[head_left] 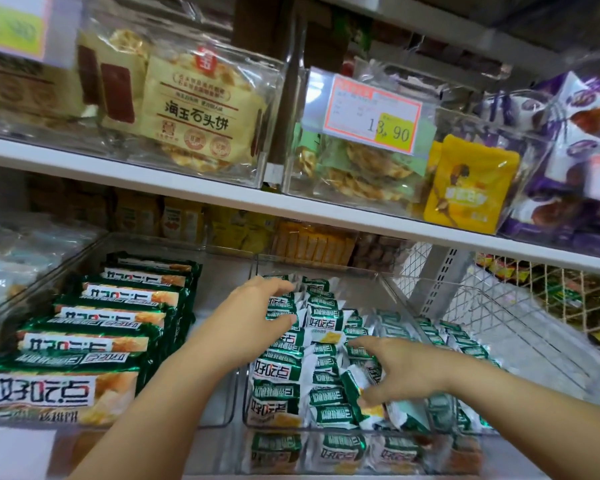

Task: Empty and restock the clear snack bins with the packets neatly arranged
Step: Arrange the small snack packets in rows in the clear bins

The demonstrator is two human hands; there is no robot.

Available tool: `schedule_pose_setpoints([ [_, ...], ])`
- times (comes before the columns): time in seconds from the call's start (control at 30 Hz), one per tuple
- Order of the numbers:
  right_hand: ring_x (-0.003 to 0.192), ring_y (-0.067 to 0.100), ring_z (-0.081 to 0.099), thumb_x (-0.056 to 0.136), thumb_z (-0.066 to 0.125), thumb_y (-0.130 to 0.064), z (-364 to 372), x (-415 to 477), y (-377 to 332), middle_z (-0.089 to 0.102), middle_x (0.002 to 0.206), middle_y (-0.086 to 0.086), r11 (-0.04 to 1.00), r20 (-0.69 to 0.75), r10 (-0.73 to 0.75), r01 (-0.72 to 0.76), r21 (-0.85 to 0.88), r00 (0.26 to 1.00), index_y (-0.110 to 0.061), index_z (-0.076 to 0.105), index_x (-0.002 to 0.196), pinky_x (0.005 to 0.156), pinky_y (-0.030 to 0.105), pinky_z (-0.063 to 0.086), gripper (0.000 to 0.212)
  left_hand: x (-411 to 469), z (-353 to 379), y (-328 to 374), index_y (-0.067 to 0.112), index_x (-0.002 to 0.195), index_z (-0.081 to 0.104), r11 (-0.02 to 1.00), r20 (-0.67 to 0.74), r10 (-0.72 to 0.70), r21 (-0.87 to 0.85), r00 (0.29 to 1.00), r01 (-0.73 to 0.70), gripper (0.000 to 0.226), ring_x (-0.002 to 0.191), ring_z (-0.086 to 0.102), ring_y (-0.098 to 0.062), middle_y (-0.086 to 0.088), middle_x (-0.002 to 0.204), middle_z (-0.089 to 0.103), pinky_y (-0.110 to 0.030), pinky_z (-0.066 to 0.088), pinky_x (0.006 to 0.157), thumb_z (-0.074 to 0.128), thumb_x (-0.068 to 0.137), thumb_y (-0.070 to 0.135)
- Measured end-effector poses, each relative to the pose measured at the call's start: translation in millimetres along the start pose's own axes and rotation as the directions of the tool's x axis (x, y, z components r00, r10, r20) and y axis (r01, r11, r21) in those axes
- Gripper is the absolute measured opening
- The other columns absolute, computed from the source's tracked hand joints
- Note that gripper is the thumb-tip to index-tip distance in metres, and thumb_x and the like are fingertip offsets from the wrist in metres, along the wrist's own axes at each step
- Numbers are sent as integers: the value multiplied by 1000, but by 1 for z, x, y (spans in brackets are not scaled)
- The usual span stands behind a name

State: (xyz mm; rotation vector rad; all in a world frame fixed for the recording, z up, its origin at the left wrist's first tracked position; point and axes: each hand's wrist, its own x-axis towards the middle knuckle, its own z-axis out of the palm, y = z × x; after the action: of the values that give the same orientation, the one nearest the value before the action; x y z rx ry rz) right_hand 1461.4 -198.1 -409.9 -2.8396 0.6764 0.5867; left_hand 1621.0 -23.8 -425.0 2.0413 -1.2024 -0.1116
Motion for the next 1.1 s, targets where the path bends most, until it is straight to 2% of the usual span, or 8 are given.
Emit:
schedule_pose_setpoints([
  [0.17, 118, 16, 49, 79, 74, -41, 1, -6, -8, 43, 143, 5, 998, -65, 8, -4, 56, 998, -22, 28, 144, 92, 21, 41, 81, -3, -4, -7, 34, 137, 44, 1000, -4, -22, 16, 1000, 22, 48, 133, 37, -13, 7, 143, 41, -31, 33, 107, 59, 92, 37],
  [0.27, 106, 19, 62, 77, 77, -29, -5, 3, -14, 49, 128, -1, 968, -281, -8, 78, 240, 960, -26, 26, 134, 84, 31, 51, 77, -3, -7, -12, 32, 136, 46, 999, -36, -40, -5, 999, 40, 47, 128, 42, -12, 6, 139, 44, -28, 34, 105, 60, 92, 35],
  [0.4, 78, 18, 60, 82, 71, -24, -4, 31, -17, 59, 104, 5, 997, -486, -66, 41, -62, 871, -21, 29, 128, 74, 39, 53, 63, -2, -10, -14, 31, 135, 47, 999, -70, -42, -25, 997, 40, 46, 125, 45, -10, 5, 135, 49, -27, 35, 104, 61, 92, 32],
  [0.6, 121, 15, 39, 85, 69, -28, 7, 57, -14, 43, 132, -4, 938, -472, -306, 179, -297, 827, -25, 43, 129, 100, 30, 37, 52, -1, -7, -16, 31, 136, 46, 999, -44, -44, -21, 998, 44, 46, 125, 45, -10, 6, 136, 49, -27, 35, 106, 60, 92, 33],
  [0.73, 117, 15, 38, 86, 66, -34, 13, 64, -15, 47, 129, -11, 887, -505, -390, 167, -431, 770, -30, 47, 129, 91, 28, 25, 47, 1, -5, -20, 32, 136, 47, 999, -48, -50, -10, 998, 50, 46, 126, 43, -10, 7, 134, 50, -28, 35, 106, 60, 92, 34],
  [0.8, 112, 12, 40, 84, 67, -39, 11, 66, -18, 52, 126, -16, 899, -541, -376, 153, -411, 753, -32, 50, 124, 84, 27, 21, 44, 2, -3, -20, 32, 136, 46, 999, -47, -53, -6, 997, 53, 46, 128, 41, -11, 7, 134, 51, -31, 35, 107, 60, 91, 34],
  [0.97, 118, 10, 47, 80, 70, -44, 5, 58, -14, 55, 130, -13, 955, -524, -284, 191, -226, 803, -30, 50, 126, 101, 27, 37, 52, 0, -3, -18, 32, 137, 45, 998, -23, -57, 2, 998, 57, 47, 131, 35, -11, 8, 134, 50, -31, 33, 107, 59, 92, 36],
  [1.1, 116, 3, 53, 82, 68, -47, 0, 25, 4, 56, 130, -14, 971, -479, -224, 238, -31, 849, -31, 52, 127, 102, 25, 41, 51, -3, -8, -19, 29, 136, 48, 998, -20, -66, -19, 998, 66, 46, 121, 45, -8, 9, 132, 53, -22, 33, 97, 60, 92, 34],
])
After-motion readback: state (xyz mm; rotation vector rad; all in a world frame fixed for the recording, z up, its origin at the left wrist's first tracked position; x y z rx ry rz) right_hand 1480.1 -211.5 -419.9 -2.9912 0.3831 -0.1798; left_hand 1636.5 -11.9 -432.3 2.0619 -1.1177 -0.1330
